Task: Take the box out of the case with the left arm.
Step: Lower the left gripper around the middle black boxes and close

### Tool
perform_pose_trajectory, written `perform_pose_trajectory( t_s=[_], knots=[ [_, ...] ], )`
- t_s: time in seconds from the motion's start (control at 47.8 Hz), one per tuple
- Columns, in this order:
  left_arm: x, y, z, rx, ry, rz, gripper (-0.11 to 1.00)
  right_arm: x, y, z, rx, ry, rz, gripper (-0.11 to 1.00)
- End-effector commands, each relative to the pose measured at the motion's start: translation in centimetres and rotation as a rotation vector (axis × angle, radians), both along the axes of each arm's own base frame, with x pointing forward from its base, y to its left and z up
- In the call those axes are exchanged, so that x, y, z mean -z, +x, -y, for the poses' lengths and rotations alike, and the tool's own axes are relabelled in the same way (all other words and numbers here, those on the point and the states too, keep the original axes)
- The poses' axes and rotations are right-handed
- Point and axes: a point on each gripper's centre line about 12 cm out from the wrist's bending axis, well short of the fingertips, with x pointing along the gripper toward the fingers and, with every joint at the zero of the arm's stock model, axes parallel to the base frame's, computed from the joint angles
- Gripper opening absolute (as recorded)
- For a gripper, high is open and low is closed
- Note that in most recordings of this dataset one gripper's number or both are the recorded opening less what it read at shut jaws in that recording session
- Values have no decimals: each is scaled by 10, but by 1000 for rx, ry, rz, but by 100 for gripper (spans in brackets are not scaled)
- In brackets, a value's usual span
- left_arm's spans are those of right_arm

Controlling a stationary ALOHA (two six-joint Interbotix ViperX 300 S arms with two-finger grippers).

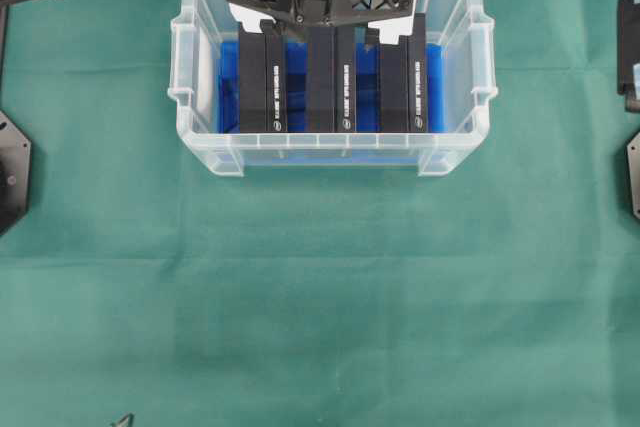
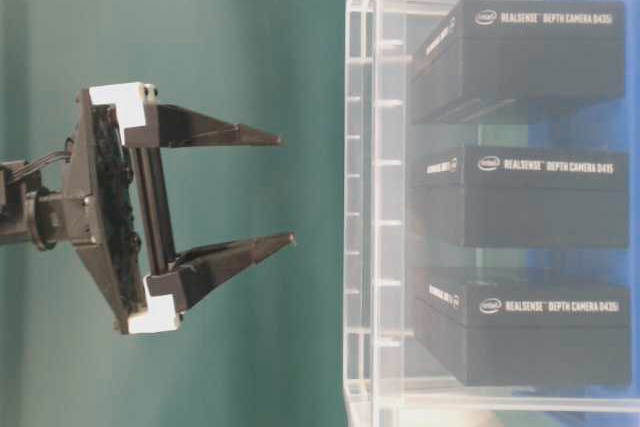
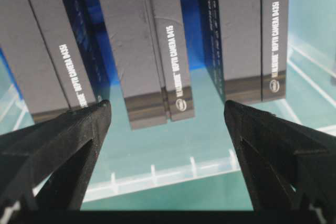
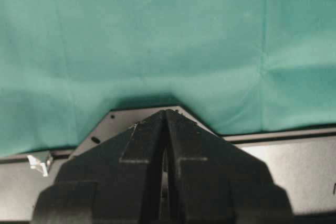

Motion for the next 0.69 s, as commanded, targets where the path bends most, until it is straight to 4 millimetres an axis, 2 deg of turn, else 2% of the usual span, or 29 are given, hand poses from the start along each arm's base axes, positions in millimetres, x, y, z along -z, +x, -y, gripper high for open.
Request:
perform_pose_trajectory(
  t_s=[0.0,0.523,0.669],
  knots=[
    [-7,-2,-2,-6,7,28,87,-8,1,0,2,-1,29,1],
    [42,-2,-2,-6,4,12,87,-8,1,0,0,-2,29,1],
    [51,-3,-2,-5,2,4,87,-8,1,0,2,-1,29,1]
  ],
)
